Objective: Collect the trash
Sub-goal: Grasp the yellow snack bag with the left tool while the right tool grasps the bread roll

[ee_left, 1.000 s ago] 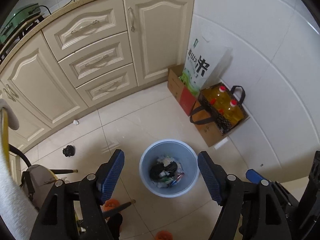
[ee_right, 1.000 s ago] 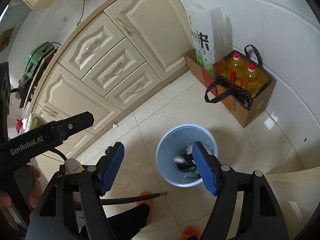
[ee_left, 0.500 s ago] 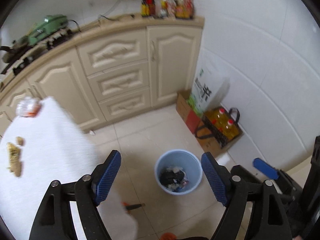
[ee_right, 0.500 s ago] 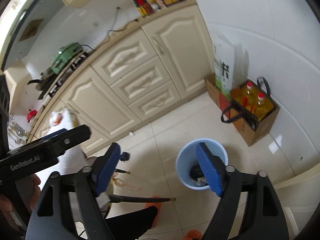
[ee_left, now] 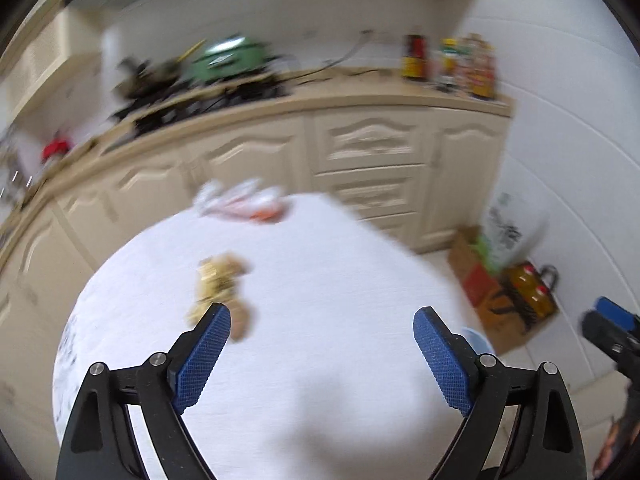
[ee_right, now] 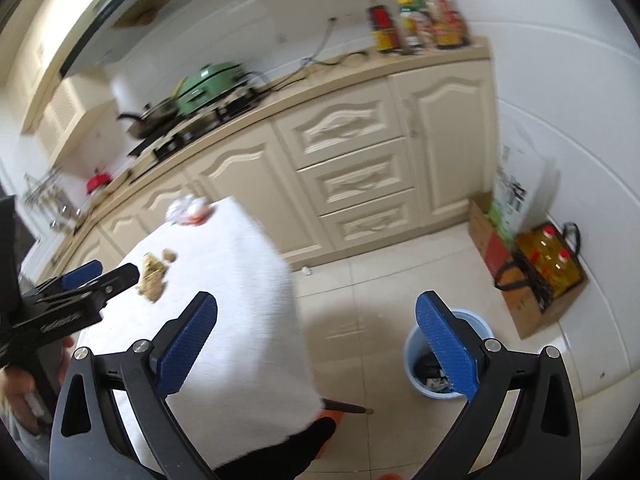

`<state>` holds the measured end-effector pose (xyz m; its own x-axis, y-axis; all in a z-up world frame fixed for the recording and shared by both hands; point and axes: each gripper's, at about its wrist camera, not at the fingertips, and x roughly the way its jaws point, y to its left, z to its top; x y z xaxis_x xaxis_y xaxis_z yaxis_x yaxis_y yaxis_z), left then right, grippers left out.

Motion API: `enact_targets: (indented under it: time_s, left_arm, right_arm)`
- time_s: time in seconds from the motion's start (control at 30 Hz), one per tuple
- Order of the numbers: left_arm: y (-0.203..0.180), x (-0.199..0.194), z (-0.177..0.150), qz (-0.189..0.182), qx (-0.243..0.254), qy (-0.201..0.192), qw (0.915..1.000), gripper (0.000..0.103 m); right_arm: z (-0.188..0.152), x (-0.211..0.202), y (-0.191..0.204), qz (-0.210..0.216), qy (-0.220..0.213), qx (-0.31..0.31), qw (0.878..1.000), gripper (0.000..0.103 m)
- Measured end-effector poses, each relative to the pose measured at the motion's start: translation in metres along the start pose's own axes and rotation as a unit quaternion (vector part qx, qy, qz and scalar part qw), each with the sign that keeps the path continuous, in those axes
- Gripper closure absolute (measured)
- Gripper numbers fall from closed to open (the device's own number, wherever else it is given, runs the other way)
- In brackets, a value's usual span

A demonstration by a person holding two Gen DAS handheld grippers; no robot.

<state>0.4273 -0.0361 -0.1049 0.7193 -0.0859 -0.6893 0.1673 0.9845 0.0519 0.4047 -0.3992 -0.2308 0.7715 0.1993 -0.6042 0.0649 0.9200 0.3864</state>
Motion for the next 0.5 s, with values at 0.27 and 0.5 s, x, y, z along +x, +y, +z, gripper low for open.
enact_targets:
  time_s: [0.27,0.5]
  left_arm:
    - [0.113,-0.019,-0.026,0.027,-0.079,0.020,0.9963,0.013]
    - [0.173,-0.021,-0.031,0.044,-0.104,0.034,0.9930,0.013]
  right_arm:
    - [0.008,0.067,0.106,0.037,0.051,-0.085,0.994,0.001]
    - [-0.002,0.163,0.197,0.089,0.136,-0.134,0.978,0.001]
